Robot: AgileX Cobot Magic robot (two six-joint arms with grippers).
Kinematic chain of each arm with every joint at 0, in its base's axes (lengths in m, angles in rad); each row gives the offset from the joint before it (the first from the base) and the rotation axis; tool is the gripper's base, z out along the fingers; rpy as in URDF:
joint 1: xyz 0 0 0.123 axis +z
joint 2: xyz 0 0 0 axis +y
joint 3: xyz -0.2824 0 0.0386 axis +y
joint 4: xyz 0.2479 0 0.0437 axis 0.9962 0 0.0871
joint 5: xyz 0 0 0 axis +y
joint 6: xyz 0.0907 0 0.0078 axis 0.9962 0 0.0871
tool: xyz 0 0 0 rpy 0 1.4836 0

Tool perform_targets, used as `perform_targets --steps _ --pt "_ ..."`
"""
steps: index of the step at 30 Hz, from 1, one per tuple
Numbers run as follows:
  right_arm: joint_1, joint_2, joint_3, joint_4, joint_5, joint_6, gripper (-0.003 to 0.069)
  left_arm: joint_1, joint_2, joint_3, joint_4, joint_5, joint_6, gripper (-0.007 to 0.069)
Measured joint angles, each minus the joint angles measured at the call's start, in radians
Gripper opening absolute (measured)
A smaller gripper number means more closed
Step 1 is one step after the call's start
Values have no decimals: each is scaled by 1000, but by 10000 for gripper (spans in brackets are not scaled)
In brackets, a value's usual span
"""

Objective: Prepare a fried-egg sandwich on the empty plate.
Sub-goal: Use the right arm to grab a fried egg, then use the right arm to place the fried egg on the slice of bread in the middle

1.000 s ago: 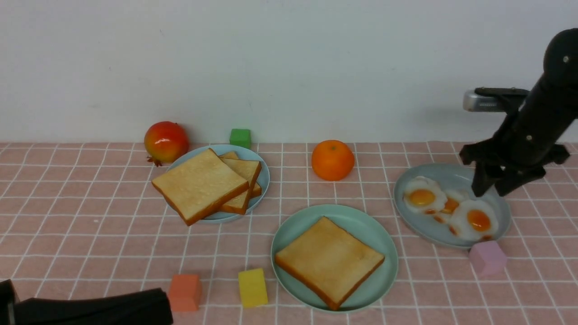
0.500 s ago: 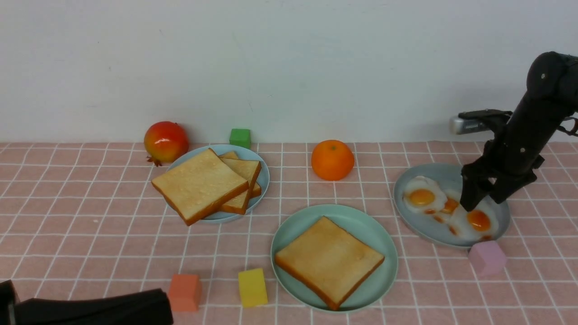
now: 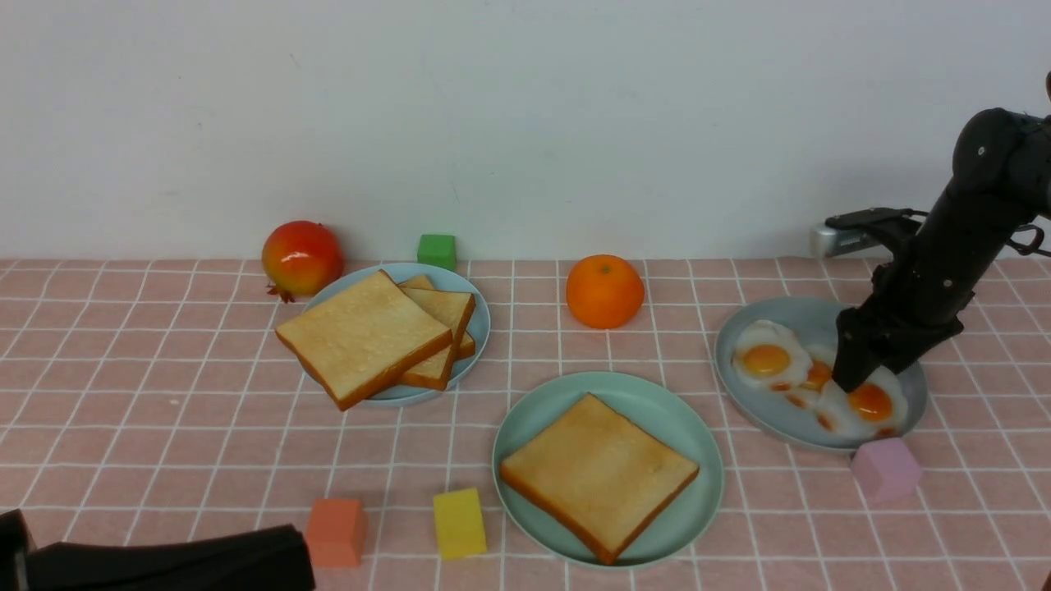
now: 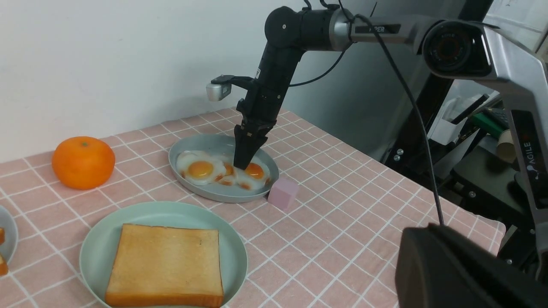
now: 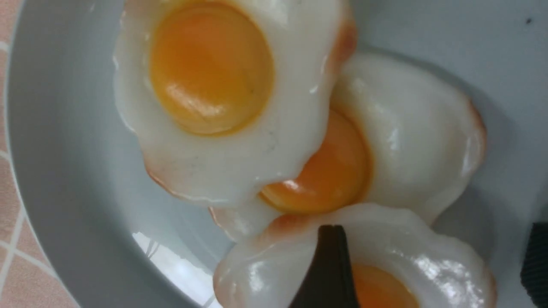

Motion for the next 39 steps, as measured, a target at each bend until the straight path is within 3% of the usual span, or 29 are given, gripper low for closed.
perform_targets --steps 3,5,7,10,15,39 --pt "0 0 -1 8 7 0 545 0 0 0 0 0 0 13" --pt "0 0 -2 15 15 -1 470 0 0 0 0 0 0 13" --pt "0 0 -4 15 16 -1 444 0 0 0 0 0 0 13" --pt "0 -5 -5 15 13 -1 359 0 0 0 0 0 0 13" --pt "0 -36 -5 6 30 -4 158 0 0 0 0 0 0 13" --pt "1 -208 4 71 39 28 85 0 0 0 0 -6 0 23"
